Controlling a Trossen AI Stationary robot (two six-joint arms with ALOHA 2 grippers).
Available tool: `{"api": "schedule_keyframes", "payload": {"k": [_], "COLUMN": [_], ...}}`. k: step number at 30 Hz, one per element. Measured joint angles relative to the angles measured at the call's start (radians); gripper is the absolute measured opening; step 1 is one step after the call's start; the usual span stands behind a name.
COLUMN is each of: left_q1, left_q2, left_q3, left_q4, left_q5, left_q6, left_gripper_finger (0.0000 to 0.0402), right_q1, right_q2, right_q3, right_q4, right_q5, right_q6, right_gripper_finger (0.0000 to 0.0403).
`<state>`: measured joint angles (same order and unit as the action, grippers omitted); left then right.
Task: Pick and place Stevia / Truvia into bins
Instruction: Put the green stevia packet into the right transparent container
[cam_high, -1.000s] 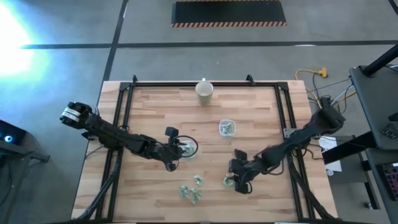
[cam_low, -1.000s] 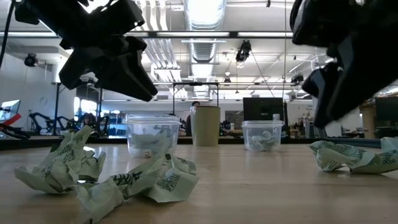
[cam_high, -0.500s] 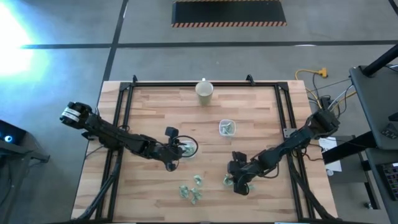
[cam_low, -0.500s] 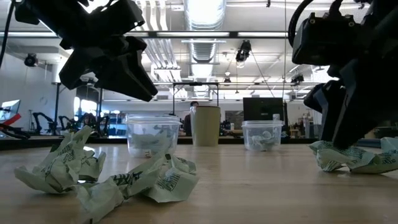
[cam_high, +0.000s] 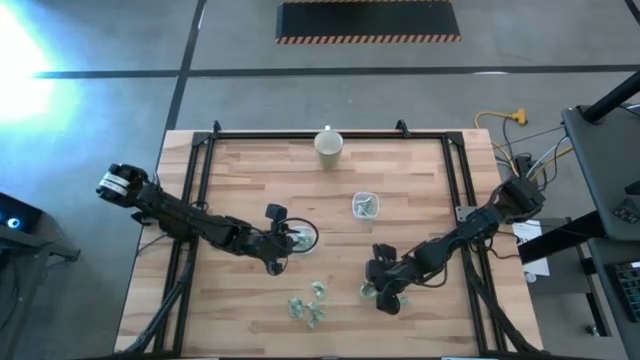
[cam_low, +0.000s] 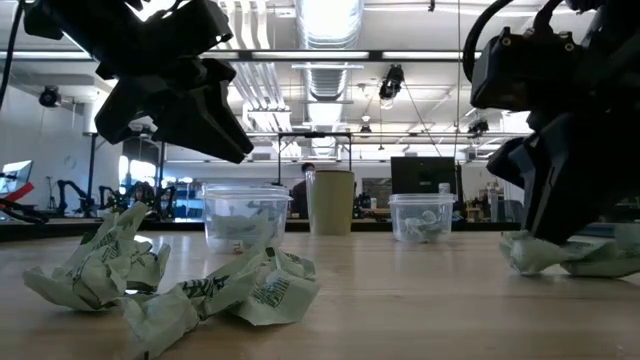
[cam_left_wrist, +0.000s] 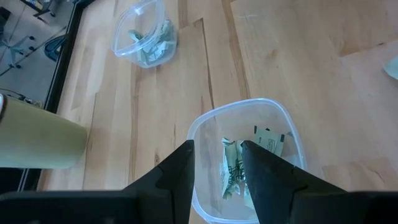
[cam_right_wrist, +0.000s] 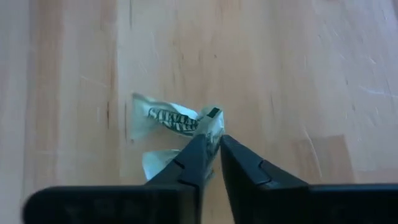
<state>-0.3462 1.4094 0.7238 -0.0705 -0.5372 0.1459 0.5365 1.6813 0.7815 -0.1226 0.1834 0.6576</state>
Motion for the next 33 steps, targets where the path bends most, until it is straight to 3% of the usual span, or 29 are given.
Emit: {"api": "schedule_keyframes", "payload": {"k": [3, 14, 20, 28, 33], "left_q1": [0.0, 0.0, 0.0, 0.0, 0.0], "left_q2": [0.0, 0.0, 0.0, 0.0, 0.0], "left_q3": [0.0, 0.0, 0.0, 0.0, 0.0], "left_q4": [0.0, 0.0, 0.0, 0.0, 0.0], "left_q5": [0.0, 0.0, 0.0, 0.0, 0.0], "left_q6": [0.0, 0.0, -0.001, -0.002, -0.004], "left_gripper_finger": [0.0118, 0.0118, 0.0118, 0.0118, 0.0118], "right_q1": [0.0, -0.007, -0.01, -0.059, -0.151], "right_q2": [-0.008, -0.039, -0.079, -0.087, -0.087], "right_q3": [0.006, 0.063, 0.123, 0.16, 0.15], "right_q4": [0.002, -0.089, -0.292, -0.372, -0.372], "right_q5": [0.003, 0.029, 0.225, 0.723, 0.812], "right_q6": [-0.026, -0.094, -0.131, -0.266, -0.277], "right_gripper_finger": [0.0014, 0.0009, 0.0009, 0.0009, 0.0009]}}
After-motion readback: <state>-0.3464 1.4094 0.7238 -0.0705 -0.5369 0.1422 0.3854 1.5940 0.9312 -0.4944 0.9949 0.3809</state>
